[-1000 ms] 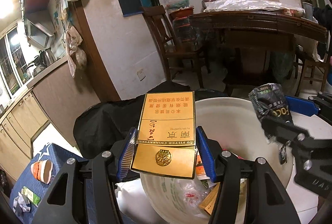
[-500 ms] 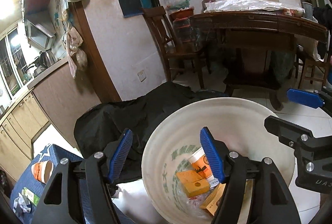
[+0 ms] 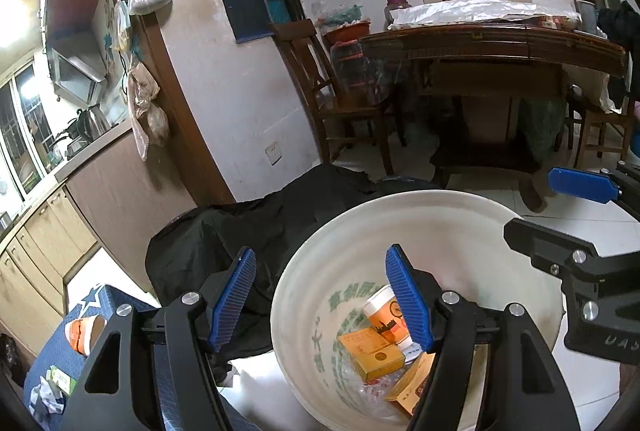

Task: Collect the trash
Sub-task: 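Move both open grippers back toward the table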

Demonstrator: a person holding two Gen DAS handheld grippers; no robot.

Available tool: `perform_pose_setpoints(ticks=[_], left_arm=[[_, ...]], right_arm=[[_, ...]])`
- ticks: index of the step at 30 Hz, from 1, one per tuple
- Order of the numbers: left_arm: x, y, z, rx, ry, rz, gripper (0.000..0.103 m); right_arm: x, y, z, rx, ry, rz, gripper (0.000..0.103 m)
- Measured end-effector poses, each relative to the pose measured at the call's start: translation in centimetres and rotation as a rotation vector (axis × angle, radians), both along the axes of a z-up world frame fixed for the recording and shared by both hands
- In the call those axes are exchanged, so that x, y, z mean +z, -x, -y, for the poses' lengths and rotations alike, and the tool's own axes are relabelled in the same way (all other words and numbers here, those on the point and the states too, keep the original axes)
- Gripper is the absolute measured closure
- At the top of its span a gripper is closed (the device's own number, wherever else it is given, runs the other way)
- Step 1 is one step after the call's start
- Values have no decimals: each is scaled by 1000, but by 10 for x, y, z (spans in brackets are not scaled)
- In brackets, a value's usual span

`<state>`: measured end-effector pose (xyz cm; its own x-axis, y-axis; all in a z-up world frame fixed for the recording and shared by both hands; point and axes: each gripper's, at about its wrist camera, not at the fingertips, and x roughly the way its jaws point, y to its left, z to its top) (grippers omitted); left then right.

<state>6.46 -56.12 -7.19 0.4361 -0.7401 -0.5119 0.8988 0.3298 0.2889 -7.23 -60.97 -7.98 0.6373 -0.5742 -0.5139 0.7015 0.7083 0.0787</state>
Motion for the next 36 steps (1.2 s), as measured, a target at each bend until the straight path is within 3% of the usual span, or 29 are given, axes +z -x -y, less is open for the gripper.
perform_pose_setpoints(ticks=[6, 12, 17, 26, 31, 36], left_arm=[[2, 0, -19, -48, 55, -31, 34], [-1, -12, -70, -112, 118, -75, 34], [0, -44, -129, -62, 157, -123, 34], [-6, -123, -260, 242, 213, -195, 34], [-20, -166, -332, 462, 229, -244, 32], [-30, -198, -397, 621, 255, -313, 32]], right_arm=[[1, 1, -1, 1, -2, 2, 39], [7, -8, -14, 35, 16, 10, 39], [15, -28, -35, 101, 24, 32, 39], [23, -111, -99, 377, -19, 105, 15], [22, -167, -136, 562, -88, 131, 11], [19, -222, -163, 666, -106, 120, 10]])
